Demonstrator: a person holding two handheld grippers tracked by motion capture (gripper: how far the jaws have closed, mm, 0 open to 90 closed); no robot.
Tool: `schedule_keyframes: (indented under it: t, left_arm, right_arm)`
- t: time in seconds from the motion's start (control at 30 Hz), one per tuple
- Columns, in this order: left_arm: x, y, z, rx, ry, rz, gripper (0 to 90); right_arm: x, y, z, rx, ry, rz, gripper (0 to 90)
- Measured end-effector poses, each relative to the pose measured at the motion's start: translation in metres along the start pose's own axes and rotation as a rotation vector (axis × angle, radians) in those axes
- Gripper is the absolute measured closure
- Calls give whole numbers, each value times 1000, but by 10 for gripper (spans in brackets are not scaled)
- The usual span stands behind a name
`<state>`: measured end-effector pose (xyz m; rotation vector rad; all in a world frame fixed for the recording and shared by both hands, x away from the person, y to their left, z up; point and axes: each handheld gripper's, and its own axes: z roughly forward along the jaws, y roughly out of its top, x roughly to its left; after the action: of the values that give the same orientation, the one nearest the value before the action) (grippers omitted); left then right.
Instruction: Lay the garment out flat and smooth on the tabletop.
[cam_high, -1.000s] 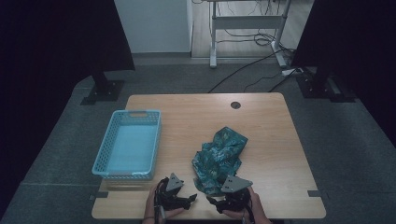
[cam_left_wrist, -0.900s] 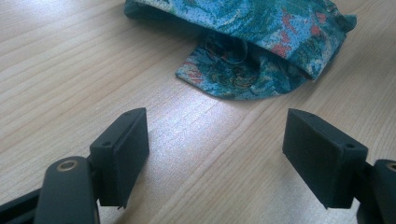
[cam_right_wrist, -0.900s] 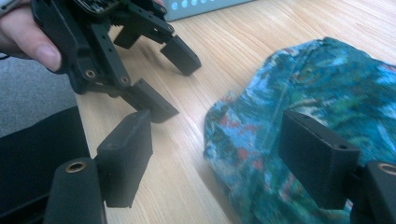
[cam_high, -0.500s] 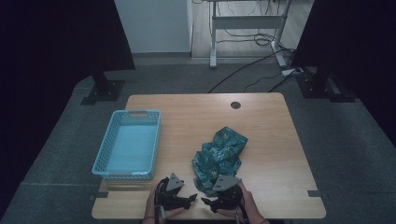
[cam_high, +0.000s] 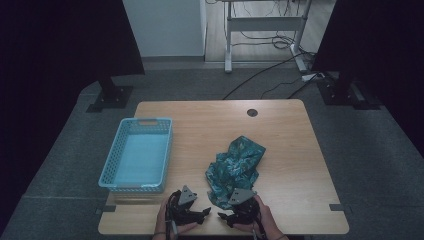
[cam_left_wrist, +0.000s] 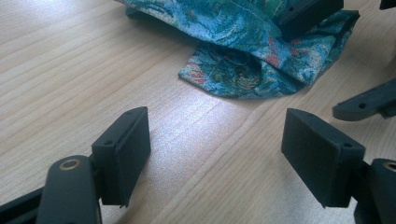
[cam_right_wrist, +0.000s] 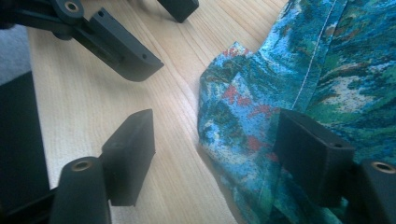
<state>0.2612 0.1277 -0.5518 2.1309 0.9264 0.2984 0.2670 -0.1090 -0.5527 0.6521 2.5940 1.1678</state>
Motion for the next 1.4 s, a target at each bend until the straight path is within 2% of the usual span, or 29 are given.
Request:
schedule_keyframes:
  t: [0.13,0.17,0.23,0.33,0.4,0.43,0.47,0.5,0.6,0.73,0.9,1.03,1.17,1.4]
  left_arm:
    - [0,0,0,-1,0,2,236]
    - [0,0,0,-2,3,4,236]
    - [0,0,1,-2,5,4,236]
    - [0,0,1,-2,8,7,236]
    - [-1,0,1,-2,10,8,236]
    - [-1,0,1,-2,11,8,236]
    - [-1,0,1,-2,13,8,236]
    - [-1,0,1,-2,13,8,237]
    - [-1,0,1,-2,19,12,236]
    - [-1,0,1,-1,22,14,236]
    - [-1,0,1,0,24,17,237]
    - [-2,0,2,2,32,22,245]
    - [-2,0,2,0,34,23,245]
    - [-2,1,3,-1,36,27,245]
  right_arm:
    - [1,-1,1,5,-28,-18,356]
    - [1,0,1,13,-44,-23,424]
    - [-1,1,-1,16,-52,-13,503]
    - [-9,0,-4,2,-12,38,589]
    - [-12,-1,-6,-3,11,54,655]
    - [-12,-1,-6,-3,11,54,655]
    - [-13,-2,-7,0,6,49,730]
    - [-13,-2,-8,0,1,47,768]
    - [-13,-1,-9,-6,-11,43,844]
    - [-12,-1,-11,-6,-22,34,864]
    - [-10,4,-21,-34,-36,16,872]
    - [-8,11,-40,-72,-33,-7,873]
    - [-10,12,-59,-114,-38,1,873]
    - [-13,14,-77,-144,-57,-4,874]
